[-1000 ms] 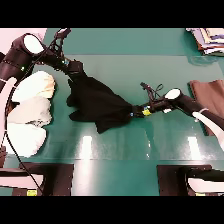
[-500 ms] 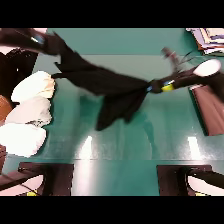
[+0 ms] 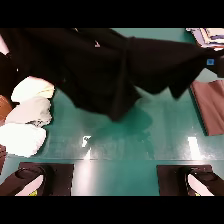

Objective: Fold the shirts.

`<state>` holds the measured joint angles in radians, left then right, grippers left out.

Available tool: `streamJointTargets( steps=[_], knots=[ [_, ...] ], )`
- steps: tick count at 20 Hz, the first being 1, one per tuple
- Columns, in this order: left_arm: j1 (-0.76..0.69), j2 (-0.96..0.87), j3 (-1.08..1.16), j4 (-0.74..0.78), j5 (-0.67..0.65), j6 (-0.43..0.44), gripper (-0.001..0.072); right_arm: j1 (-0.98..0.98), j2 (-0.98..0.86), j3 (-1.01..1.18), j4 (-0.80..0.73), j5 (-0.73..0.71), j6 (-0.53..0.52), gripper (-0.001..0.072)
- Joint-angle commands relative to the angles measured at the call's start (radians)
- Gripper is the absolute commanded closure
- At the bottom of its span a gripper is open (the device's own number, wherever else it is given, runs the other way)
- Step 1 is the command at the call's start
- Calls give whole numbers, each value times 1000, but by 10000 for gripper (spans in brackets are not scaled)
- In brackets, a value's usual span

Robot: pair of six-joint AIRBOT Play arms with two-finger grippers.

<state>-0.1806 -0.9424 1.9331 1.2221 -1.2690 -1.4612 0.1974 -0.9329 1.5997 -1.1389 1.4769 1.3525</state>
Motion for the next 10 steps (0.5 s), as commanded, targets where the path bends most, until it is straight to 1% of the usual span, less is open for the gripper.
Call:
streamJointTargets(
  steps=[1, 3, 6, 8, 10],
  knots=[
    [1, -24, -94, 10, -83, -5, 679, 44, 50, -87, -41, 71, 68, 698],
    [1, -61, -230, 11, -64, -5, 678, 111, 79, -257, -40, 42, 103, 698],
    [1, -138, -439, 42, 39, -3, 678, 226, 119, -541, -40, -103, 143, 698],
    [1, -204, -544, 54, 138, -5, 677, 282, 124, -668, -39, -209, 164, 698],
    [1, -292, -575, 55, 185, -5, 677, 313, 91, -719, -34, -262, 166, 698]
  ],
)
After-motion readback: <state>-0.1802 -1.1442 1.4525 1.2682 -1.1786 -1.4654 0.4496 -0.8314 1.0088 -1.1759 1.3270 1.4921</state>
